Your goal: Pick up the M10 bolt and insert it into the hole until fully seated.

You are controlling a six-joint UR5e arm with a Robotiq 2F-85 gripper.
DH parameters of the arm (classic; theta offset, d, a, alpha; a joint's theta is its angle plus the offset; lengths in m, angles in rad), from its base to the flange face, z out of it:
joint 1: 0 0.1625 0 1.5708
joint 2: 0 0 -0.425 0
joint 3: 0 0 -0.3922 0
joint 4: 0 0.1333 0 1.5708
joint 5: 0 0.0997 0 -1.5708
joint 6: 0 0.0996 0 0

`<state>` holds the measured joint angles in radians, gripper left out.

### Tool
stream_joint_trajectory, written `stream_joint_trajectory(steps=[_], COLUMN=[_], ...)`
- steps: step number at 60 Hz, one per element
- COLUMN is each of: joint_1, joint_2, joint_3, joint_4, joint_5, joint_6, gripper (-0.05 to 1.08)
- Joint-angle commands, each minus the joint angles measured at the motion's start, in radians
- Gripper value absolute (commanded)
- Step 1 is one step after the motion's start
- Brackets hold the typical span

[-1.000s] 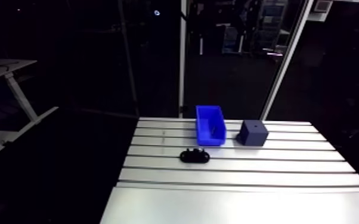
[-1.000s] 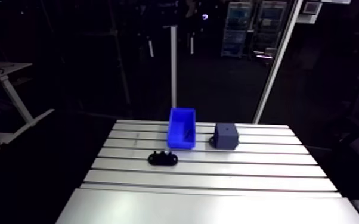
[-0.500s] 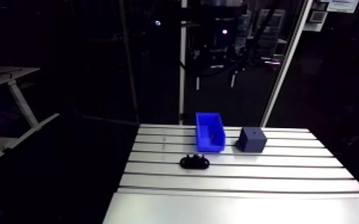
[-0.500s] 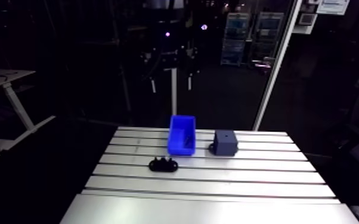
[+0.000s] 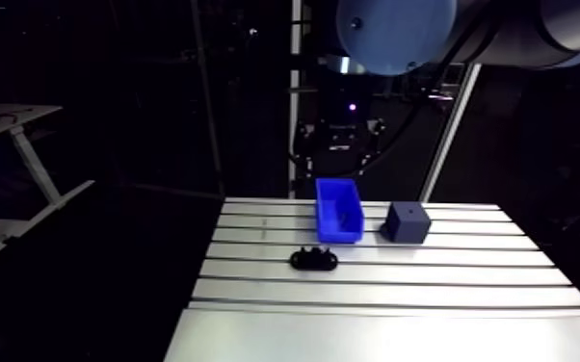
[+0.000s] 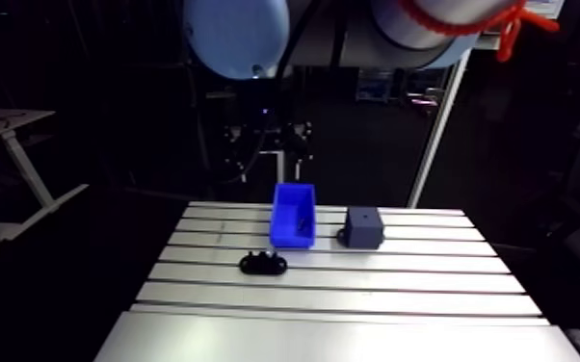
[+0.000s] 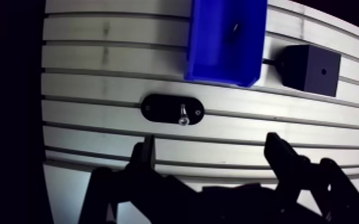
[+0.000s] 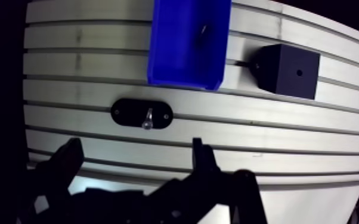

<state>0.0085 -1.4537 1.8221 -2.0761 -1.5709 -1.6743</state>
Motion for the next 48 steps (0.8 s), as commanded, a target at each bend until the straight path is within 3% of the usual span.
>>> stream_joint_trajectory(steps=[1, 12, 32, 48], joint_1=[-0.001, -0.001, 0.001, 0.001], joint_2=[0.039, 0.067, 0.106, 0.118], joint_3=[0.029, 0.039, 0.052, 0.069], joint_4=[-0.062, -0.066, -0.103, -0.108], joint_5=[0.028, 0.025, 0.006, 0.005], joint_6=[0.018, 0.020, 0.021, 0.021], gripper=[0.00, 0.03, 0.32, 0.38])
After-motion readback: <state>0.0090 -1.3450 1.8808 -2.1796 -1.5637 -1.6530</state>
